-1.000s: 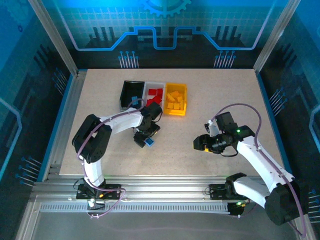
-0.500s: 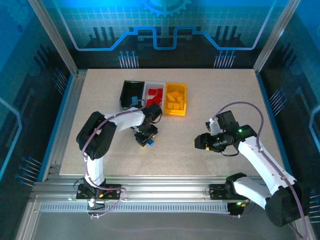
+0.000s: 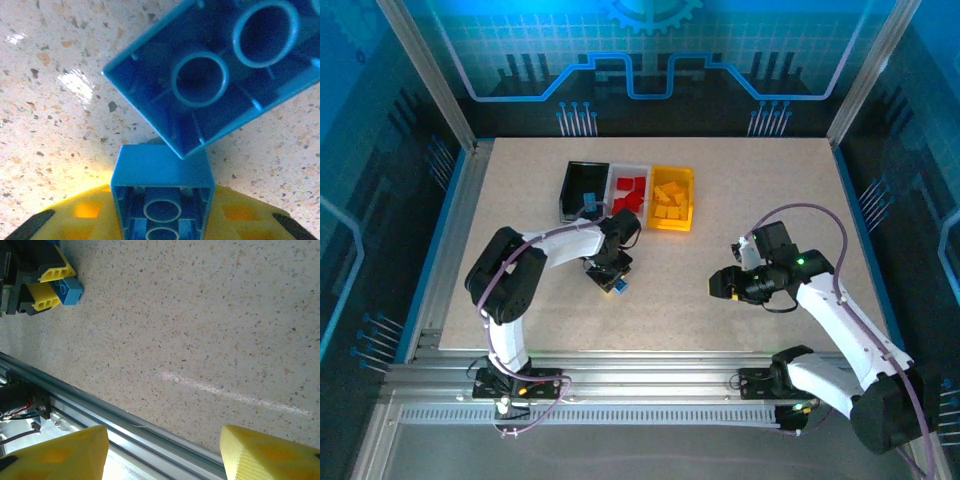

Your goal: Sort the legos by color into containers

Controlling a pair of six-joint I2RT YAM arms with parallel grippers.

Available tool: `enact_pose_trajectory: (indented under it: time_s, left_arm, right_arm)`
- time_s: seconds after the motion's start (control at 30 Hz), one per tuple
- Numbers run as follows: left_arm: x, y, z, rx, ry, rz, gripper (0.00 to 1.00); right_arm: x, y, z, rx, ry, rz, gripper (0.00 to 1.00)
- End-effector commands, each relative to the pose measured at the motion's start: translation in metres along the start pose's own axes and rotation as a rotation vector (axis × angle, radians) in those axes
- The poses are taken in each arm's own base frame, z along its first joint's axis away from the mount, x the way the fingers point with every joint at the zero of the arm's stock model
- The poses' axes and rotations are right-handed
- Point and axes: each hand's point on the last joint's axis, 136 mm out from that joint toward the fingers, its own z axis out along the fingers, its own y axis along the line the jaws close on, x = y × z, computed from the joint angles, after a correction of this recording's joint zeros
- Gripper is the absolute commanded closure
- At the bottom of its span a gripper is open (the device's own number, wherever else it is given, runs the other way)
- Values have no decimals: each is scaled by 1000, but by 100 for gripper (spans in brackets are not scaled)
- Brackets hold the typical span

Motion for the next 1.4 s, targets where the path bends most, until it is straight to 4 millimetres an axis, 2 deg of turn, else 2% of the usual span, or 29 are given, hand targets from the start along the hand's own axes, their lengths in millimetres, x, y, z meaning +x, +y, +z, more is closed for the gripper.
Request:
enact_pose_trajectory:
  time_s: [0.0, 0.13, 0.27, 0.4, 0.53, 0.77, 0.9, 1.1, 1.2, 1.37]
  left_arm:
    - [12, -9, -7, 65, 24, 17, 67]
    - [7, -16, -30, 101, -7, 59, 67]
    - [-12, -28, -61, 156, -48, 75, 67]
    - [-47, -37, -87, 200, -90, 57, 67]
    - [-86, -52, -103, 233, -111, 33, 67]
    - [-158, -91, -130, 290, -150, 32, 66]
    - [-188, -107, -131, 253, -158, 77, 66]
    - [-220, -125, -130, 228, -184, 129, 66]
    - [-230, -131, -124, 242, -172, 124, 65]
    - [-233, -136, -109, 234, -144, 129, 62]
  right_arm:
    - [0, 6, -8, 0, -16, -11, 38]
    - [0, 5, -6, -2, -15, -3, 38]
    - [-2, 5, -5, -3, -18, 7, 38]
    - [-4, 7, -6, -5, -22, 18, 38]
    - [-5, 5, -8, 4, -39, 29, 38]
    - [-6, 4, -12, 29, -43, 53, 39]
    - [-6, -1, -17, 56, -67, 72, 38]
    - [-3, -7, -19, 81, -78, 108, 39]
    - [-1, -9, -20, 92, -84, 128, 39]
    - [1, -11, -21, 98, -85, 149, 39]
